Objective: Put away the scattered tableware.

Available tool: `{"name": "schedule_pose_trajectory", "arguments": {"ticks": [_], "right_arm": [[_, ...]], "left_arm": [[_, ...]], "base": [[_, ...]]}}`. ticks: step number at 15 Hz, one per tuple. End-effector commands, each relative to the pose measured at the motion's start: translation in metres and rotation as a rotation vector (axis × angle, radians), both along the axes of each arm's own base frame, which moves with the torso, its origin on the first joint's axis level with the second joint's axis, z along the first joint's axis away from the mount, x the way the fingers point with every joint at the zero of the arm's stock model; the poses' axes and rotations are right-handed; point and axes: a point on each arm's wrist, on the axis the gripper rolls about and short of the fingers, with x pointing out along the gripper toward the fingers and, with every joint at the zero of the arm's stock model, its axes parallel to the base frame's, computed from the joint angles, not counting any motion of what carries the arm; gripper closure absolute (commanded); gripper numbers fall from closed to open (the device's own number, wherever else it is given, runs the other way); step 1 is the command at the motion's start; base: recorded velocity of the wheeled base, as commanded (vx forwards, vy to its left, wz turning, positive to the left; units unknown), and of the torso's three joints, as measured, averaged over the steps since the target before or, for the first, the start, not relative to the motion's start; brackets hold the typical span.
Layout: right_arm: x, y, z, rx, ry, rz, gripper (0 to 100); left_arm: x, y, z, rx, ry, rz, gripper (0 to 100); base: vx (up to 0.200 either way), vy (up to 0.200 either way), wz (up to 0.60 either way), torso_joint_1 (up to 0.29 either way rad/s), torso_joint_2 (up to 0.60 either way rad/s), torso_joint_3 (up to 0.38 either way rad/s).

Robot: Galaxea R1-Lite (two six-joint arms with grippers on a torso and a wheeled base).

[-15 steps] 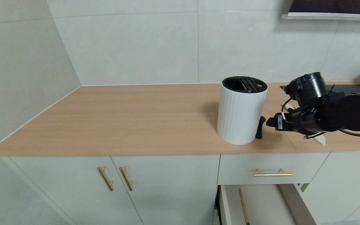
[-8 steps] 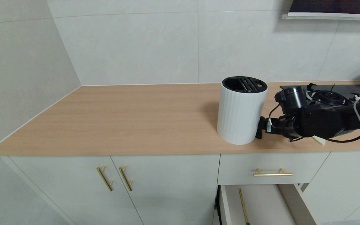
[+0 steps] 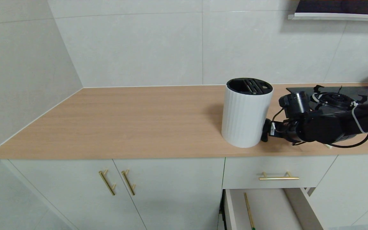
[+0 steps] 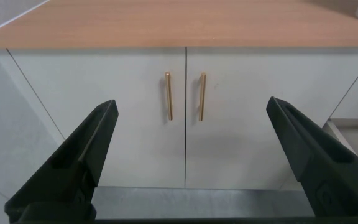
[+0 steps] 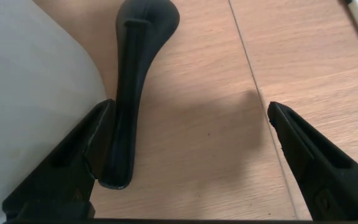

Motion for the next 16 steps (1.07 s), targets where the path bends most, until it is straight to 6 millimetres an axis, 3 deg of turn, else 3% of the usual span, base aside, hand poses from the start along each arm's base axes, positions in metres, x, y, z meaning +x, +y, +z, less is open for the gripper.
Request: {"name": "schedule_pose_trajectory", "arguments": {"ticks": [1,9,13,16], "right_arm": [[0.001,0.002,-0.003,0.0,0.005,0.002,0],[0.008,0.008,-0.017,-0.01,0.001,0.01,0],[0.011,-0.016,-0.01,-0.039,-0.006,-0.037,0],[0.01,-0.023,-0.008,-0.058,-0.002,-0.04,0]], "left_arm": [[0.0,0.0,0.0,0.0,0.0,0.001,0],[0.0,0.0,0.0,0.0,0.0,0.001,0],[0.0,0.0,0.0,0.0,0.0,0.001,0],[0.0,0.0,0.0,0.0,0.0,0.001,0]], "base": [[0.0,0.0,0.0,0.0,0.0,0.0],[0.0,0.0,0.0,0.0,0.0,0.0],[0.0,0.0,0.0,0.0,0.0,0.0],[0.0,0.0,0.0,0.0,0.0,0.0]]}}
